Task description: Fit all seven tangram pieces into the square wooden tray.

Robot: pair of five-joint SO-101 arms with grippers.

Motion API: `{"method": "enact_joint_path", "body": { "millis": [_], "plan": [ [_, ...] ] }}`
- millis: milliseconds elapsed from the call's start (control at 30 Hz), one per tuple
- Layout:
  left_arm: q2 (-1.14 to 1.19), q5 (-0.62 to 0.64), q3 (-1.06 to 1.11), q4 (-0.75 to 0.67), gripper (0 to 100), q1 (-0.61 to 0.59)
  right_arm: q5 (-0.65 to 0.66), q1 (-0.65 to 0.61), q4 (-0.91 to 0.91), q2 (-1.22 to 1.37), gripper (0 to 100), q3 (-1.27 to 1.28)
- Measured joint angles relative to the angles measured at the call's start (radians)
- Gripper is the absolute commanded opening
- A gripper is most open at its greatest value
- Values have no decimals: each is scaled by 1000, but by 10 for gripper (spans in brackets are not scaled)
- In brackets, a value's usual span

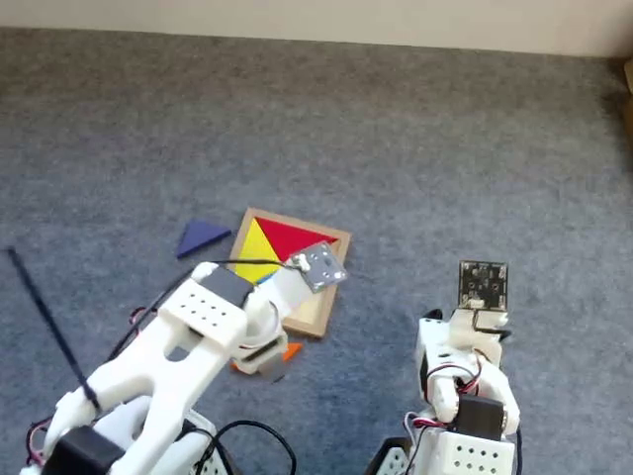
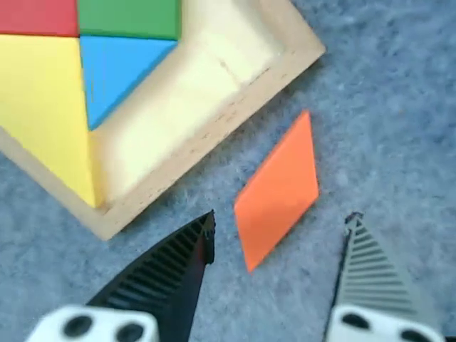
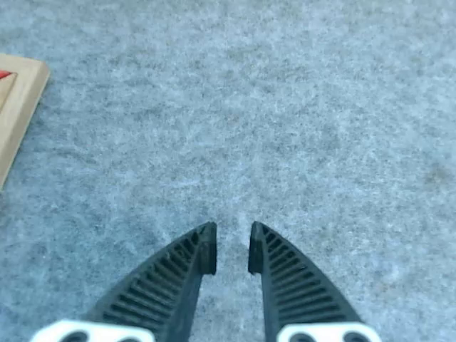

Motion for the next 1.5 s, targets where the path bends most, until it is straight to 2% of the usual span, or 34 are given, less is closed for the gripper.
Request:
{"method": "enact_joint_path", "body": {
  "millis": [200, 333, 433, 500, 733, 933, 1067, 1200, 1333, 1500],
  "plan": [
    [210, -12, -34, -54, 271, 3, 0, 0, 0, 0, 91, 0],
    [267, -12, -68, -54, 139, 8, 0, 0, 0, 0, 91, 0],
    [267, -12, -69, -49, 58, 23, 0, 0, 0, 0, 91, 0],
    [267, -14, -69, -48, 37, 26, 0, 0, 0, 0, 91, 0],
    [241, -15, -87, 38, 6, 21, 0, 0, 0, 0, 91, 0],
    [51, -28, -95, 184, 6, 21, 0, 0, 0, 0, 91, 0],
    [-81, -164, -95, 224, 6, 12, 0, 0, 0, 0, 91, 0],
    [-135, -404, -95, 222, 6, -51, 0, 0, 0, 0, 91, 0],
    [-138, -643, -95, 164, 6, -115, 0, 0, 0, 0, 91, 0],
    [-138, -806, -95, 109, 6, -133, 0, 0, 0, 0, 91, 0]
  ]
}}
